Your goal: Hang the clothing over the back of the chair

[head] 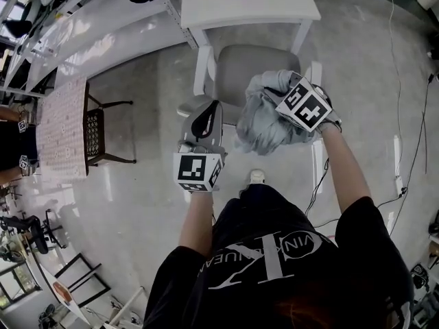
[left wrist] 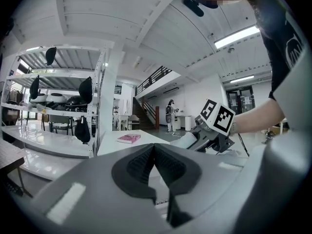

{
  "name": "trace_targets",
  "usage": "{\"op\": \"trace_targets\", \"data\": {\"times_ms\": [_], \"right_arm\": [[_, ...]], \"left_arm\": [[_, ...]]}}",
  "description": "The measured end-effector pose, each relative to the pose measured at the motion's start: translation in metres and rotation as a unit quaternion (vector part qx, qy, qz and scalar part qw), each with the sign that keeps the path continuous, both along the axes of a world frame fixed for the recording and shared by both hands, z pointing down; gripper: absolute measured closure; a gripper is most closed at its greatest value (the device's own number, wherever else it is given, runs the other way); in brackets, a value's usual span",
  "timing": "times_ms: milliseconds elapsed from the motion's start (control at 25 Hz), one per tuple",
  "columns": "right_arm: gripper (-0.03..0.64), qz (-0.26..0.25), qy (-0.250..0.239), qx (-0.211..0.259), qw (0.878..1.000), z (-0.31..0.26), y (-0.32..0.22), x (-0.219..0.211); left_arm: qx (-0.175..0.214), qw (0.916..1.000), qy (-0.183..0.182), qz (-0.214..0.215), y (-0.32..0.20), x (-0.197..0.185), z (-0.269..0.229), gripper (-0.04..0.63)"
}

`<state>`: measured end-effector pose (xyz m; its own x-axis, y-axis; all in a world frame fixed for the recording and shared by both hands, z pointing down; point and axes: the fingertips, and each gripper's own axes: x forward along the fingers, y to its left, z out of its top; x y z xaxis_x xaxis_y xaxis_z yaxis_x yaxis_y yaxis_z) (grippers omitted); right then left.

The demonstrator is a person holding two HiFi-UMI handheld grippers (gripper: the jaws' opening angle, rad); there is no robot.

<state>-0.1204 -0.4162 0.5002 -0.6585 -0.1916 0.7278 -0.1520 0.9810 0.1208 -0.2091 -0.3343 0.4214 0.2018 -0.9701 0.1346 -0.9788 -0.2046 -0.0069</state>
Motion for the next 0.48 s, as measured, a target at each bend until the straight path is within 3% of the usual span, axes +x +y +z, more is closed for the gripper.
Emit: {"op": "trace_targets", "data": {"times_ms": [480], "right_arm": [[0.508, -0.011, 0.048, -0.031, 0.998, 0.015, 0.018, 0.016]], "left_arm": [[-0.003, 0.9999, 0.000, 0.015, 0.003, 0.010, 0.002, 0.584]]}}
